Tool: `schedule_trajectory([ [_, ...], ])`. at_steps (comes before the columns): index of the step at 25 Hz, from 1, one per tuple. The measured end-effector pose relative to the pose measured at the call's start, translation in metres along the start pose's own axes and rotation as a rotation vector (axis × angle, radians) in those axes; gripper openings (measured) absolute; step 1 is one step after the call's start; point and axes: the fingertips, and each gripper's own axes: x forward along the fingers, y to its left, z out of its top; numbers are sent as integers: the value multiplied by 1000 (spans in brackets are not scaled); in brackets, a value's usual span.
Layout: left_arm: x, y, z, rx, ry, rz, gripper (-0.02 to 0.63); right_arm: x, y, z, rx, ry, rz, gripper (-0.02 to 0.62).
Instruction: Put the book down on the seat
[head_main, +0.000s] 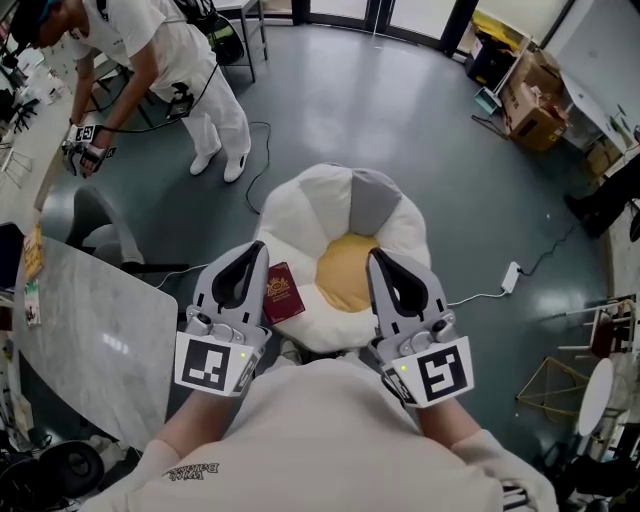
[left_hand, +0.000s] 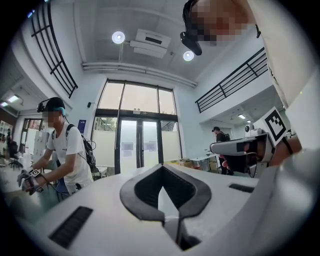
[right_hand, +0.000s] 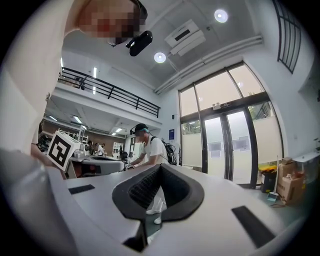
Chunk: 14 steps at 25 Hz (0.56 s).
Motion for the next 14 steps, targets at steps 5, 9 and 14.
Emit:
schedule_trajectory([
  [5, 3, -2, 5, 8, 1, 0, 5, 2, -2, 0, -25, 10, 8, -2],
  [9, 7, -7, 12, 18, -4, -1, 5, 2, -9, 0, -27, 15, 8, -2],
  [14, 14, -10, 10, 30, -10, 6, 5, 2, -20, -5, -14, 10, 3, -2],
])
